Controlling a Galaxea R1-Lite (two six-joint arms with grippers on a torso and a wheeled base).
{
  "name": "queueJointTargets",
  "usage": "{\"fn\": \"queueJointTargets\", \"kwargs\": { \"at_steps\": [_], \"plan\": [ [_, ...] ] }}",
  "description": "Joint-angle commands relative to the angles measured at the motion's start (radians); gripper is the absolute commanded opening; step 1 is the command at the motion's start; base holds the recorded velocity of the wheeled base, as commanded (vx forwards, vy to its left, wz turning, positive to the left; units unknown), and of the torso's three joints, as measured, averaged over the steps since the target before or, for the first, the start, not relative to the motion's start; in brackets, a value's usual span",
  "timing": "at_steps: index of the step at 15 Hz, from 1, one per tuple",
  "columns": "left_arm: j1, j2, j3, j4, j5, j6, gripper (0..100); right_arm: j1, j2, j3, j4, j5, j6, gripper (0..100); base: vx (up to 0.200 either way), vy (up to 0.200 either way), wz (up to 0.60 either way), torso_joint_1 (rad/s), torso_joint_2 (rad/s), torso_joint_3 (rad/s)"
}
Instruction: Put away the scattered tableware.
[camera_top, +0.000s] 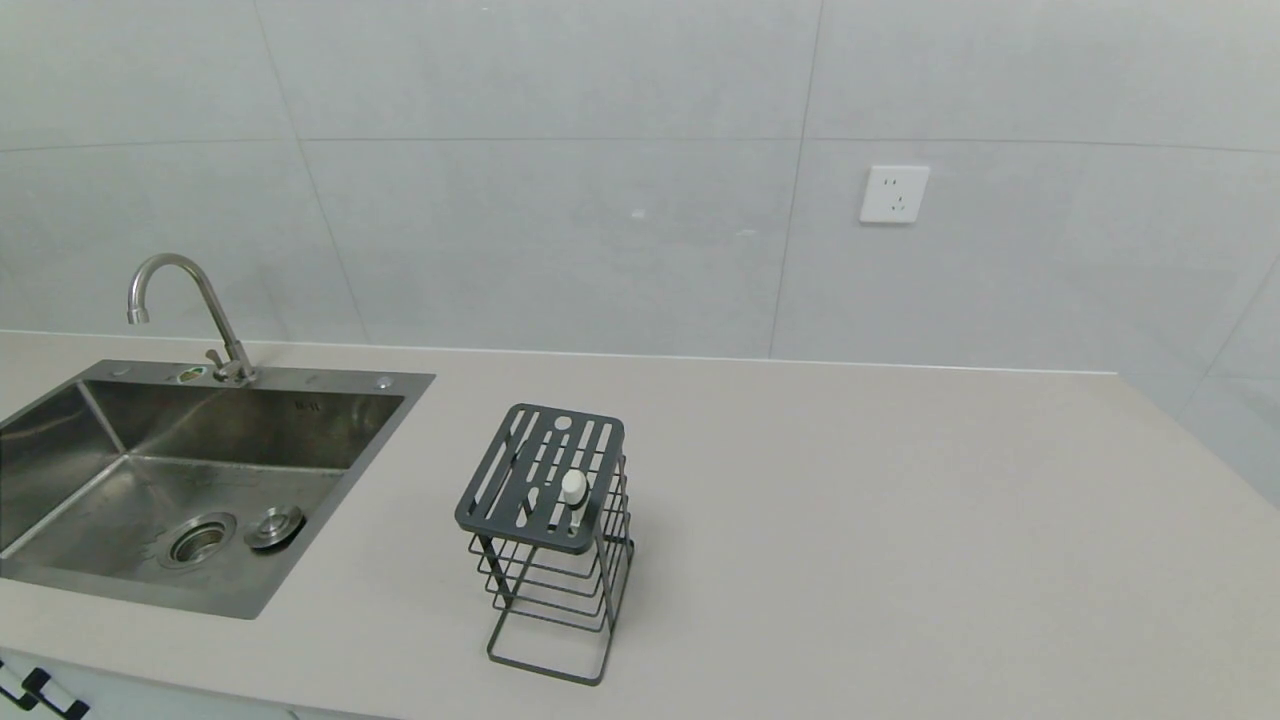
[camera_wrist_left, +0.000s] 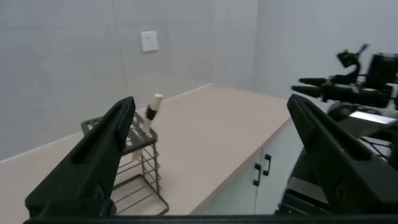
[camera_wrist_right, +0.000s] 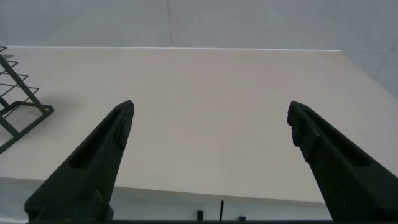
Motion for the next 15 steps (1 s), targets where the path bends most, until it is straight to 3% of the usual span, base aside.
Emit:
{"fn": "queueJointTargets", "kwargs": {
  "at_steps": [1,2,3,5,6,7,8,15],
  "plan": [
    [-0.005,-0.144,0.037,0.206,0.217,0.108,100,0.0,0.002,0.0,0.001,-0.002,0.0,100,0.0,0.0,0.0,0.0,0.0,0.0],
    [-0.005,-0.144,0.037,0.365,0.422,0.24,100,0.0,0.002,-0.001,0.001,-0.004,0.002,100,0.0,0.0,0.0,0.0,0.0,0.0],
    [-0.005,-0.144,0.037,0.508,0.574,0.353,100,0.0,0.002,-0.001,0.001,-0.007,0.002,100,0.0,0.0,0.0,0.0,0.0,0.0],
    [-0.005,-0.144,0.037,0.609,0.792,0.429,100,0.0,0.002,-0.001,0.001,-0.05,0.003,100,0.0,0.0,0.0,0.0,0.0,0.0],
    [-0.005,-0.144,0.037,0.623,0.846,0.399,100,0.0,0.002,0.0,0.001,-0.051,0.003,100,0.0,0.0,0.0,0.0,0.0,0.0],
    [-0.005,-0.144,0.037,0.621,0.846,0.367,100,0.0,0.0,-0.001,-0.001,-0.051,0.002,100,0.0,0.0,0.0,0.0,0.0,0.0],
    [-0.006,-0.144,0.037,0.623,0.843,0.355,100,0.0,0.0,0.0,0.001,-0.045,0.005,100,0.0,0.0,0.0,0.0,0.0,0.0],
    [-0.005,-0.144,0.037,0.623,0.846,0.355,100,0.0,0.002,-0.001,0.001,-0.042,0.005,100,0.0,0.0,0.0,0.0,0.0,0.0]
  ]
}}
